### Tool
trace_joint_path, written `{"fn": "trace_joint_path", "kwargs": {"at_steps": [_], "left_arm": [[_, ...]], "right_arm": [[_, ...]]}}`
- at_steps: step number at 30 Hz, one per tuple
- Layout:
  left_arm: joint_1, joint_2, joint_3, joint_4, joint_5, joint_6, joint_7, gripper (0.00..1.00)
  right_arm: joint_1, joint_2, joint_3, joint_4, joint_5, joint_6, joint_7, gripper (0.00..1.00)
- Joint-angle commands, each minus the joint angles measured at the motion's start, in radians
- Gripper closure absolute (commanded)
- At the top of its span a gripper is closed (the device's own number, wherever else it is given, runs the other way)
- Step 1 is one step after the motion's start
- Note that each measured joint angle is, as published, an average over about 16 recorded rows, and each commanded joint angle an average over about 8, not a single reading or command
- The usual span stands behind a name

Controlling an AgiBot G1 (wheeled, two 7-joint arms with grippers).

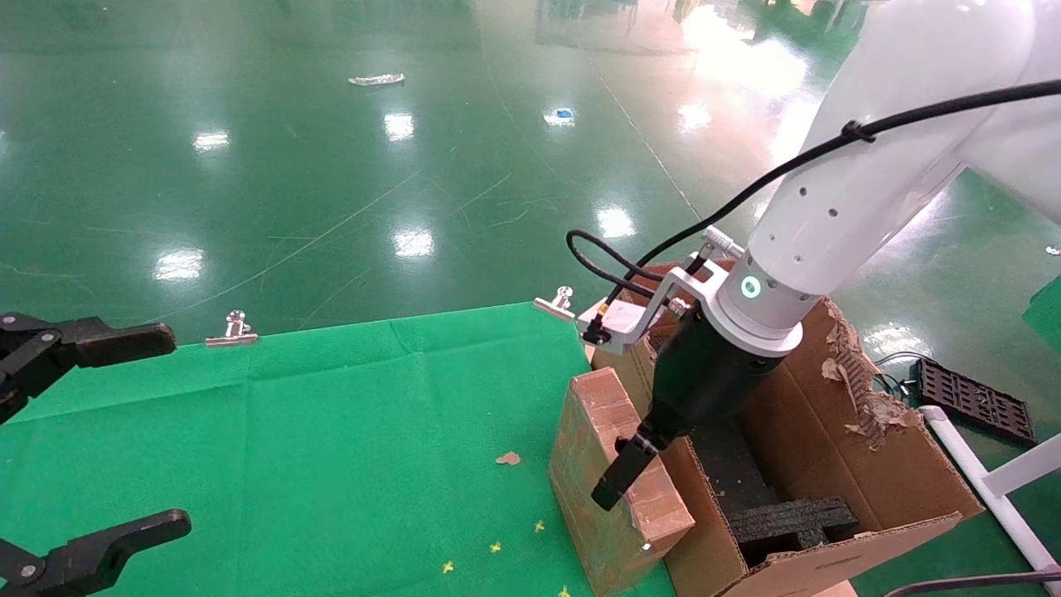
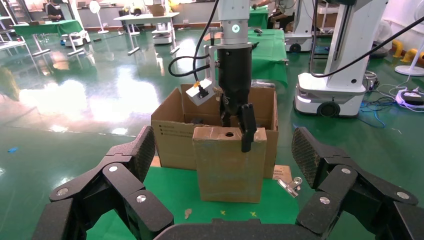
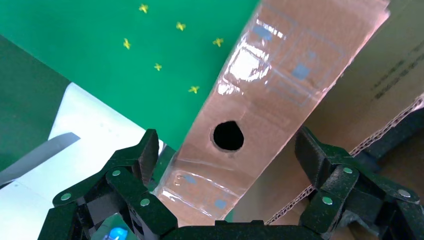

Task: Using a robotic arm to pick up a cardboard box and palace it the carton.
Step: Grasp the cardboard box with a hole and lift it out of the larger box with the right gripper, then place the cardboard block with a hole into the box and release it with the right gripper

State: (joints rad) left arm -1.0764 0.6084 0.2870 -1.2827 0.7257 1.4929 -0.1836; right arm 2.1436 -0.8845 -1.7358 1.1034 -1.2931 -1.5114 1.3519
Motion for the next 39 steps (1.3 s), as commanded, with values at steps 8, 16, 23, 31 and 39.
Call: {"fn": "trace_joint_path", "kwargs": {"at_steps": [8, 16, 23, 31, 39], "left_arm": [[0.0, 0.0, 0.001, 0.0, 0.0, 0.0, 0.0, 0.87], [0.0, 0.0, 0.001, 0.0, -0.001, 0.0, 0.001, 1.0], [0.0, -0.001, 0.002, 0.0, -0.001, -0.001, 0.001, 1.0], [0.0, -0.001, 0.002, 0.0, -0.001, -0.001, 0.001, 1.0], [-0.001, -0.001, 0.003, 0.0, -0.002, -0.001, 0.001, 1.0]], "right_arm": [[-0.005, 0.004, -0.015, 0.038, -0.025, 0.012, 0.047, 1.0], [-0.005, 0.022, -0.017, 0.073, -0.033, 0.027, 0.07, 1.0], [-0.007, 0.036, -0.019, 0.088, -0.039, 0.037, 0.084, 1.0], [-0.001, 0.054, -0.013, 0.094, -0.041, 0.051, 0.081, 1.0], [0.097, 0.142, 0.078, 0.081, 0.003, 0.115, -0.023, 1.0]]}}
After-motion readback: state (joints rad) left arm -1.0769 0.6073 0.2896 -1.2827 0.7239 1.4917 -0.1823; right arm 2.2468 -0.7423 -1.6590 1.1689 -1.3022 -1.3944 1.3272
